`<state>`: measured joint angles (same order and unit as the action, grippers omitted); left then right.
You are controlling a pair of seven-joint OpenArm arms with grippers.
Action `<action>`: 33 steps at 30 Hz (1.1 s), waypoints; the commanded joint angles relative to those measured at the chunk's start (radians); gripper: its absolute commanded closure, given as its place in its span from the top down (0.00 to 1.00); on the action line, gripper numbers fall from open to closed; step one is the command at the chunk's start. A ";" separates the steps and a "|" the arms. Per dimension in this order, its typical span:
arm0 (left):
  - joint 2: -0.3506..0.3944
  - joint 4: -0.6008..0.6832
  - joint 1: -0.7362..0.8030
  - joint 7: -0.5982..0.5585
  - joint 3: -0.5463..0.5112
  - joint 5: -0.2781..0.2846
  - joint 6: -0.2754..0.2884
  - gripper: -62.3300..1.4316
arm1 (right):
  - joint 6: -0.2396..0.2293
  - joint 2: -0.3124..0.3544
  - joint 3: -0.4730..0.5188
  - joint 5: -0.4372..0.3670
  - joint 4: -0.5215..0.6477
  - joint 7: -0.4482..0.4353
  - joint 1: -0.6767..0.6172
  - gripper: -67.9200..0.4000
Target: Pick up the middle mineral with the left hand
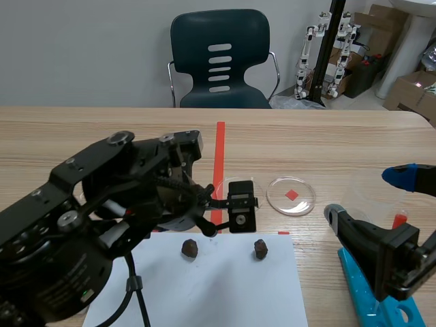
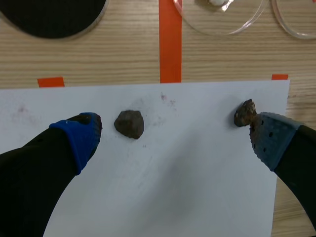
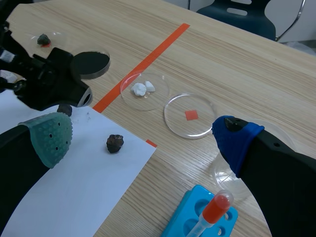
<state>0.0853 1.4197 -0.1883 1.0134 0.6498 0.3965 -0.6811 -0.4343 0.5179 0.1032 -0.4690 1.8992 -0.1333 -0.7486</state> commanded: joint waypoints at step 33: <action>-0.091 -0.407 -0.229 0.206 0.014 -0.015 -0.006 1.00 | -0.001 0.003 0.008 -0.010 0.020 -0.016 0.001 0.87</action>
<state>0.0055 1.0042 -0.4019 1.2221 0.6670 0.3832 -0.6807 -0.4343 0.5179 0.1032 -0.4690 1.8992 -0.1333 -0.7486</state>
